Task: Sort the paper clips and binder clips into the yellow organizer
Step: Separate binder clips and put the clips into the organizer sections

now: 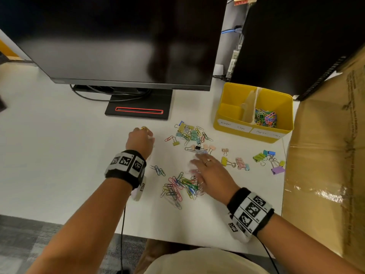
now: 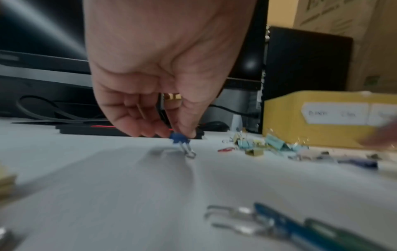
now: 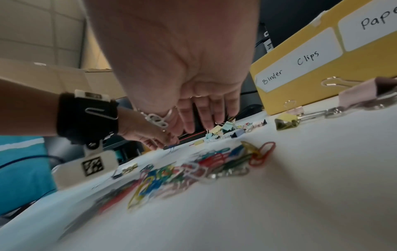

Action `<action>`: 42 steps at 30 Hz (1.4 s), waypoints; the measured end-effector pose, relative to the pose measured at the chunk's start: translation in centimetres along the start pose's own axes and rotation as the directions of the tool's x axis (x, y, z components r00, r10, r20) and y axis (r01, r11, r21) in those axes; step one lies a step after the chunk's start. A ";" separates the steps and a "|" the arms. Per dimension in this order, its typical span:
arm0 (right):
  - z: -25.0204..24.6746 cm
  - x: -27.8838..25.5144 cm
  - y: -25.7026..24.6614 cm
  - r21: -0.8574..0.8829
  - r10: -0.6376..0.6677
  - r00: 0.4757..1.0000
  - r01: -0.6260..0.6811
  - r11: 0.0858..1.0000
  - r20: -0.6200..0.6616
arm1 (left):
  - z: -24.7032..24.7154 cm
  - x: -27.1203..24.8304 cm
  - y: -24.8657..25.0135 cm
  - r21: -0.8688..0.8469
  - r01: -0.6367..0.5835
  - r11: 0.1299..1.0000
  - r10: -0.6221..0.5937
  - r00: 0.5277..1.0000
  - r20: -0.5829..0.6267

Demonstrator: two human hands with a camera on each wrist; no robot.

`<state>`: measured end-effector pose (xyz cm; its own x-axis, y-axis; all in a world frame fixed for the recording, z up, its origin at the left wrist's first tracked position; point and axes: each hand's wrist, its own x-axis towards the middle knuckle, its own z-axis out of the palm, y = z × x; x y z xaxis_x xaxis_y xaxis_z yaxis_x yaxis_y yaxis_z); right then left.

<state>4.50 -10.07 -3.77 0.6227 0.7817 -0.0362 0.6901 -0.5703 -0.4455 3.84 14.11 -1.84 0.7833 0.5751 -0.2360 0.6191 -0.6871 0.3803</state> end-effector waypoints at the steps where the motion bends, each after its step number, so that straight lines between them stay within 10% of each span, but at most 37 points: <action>1: -0.4 0.6 0.0 -0.034 0.066 0.998 -0.066 0.997 -0.003 | 0.3 0.0 0.1 0.105 -0.054 0.993 0.056 0.998 -0.019; 5: -0.6 1.7 0.1 -0.181 0.152 0.982 -0.131 0.975 0.110 | 2.1 -1.7 1.1 0.386 -0.382 0.840 0.360 0.924 0.133; 10: 0.5 1.1 -0.2 -0.413 0.009 0.986 0.063 0.908 0.169 | 3.3 -4.8 -0.3 0.433 -0.423 0.796 0.344 0.905 0.252; 14: 0.4 0.2 -0.6 -0.341 -0.115 0.978 0.169 0.925 0.172 | 3.5 -8.5 -2.4 0.361 -0.414 0.836 0.311 0.898 0.310; 18: -0.2 1.3 -1.2 -0.043 -0.103 0.982 0.111 0.993 0.157 | 4.4 -12.0 -3.8 0.262 -0.606 0.751 0.478 0.772 0.419; 25: -0.7 1.5 0.5 0.024 0.100 0.994 -0.101 0.995 0.048 | 4.3 -14.2 -3.9 -0.129 -0.423 0.897 0.437 0.798 0.415; 36: -0.6 1.5 1.1 0.368 0.250 0.960 -0.280 0.887 0.126 | 4.7 -14.5 -2.5 -0.071 -0.519 0.852 0.475 0.708 0.524; 42: -2.4 0.8 4.4 0.306 0.419 0.905 -0.380 0.873 -0.073 | 4.6 -12.0 0.6 -0.075 -0.485 0.871 0.476 0.798 0.369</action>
<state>8.88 -12.59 -3.58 0.8796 0.4500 -0.1544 0.2530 -0.7173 -0.6492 -4.93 4.72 -2.86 0.9409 -0.0323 -0.3372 0.1548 -0.8444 0.5128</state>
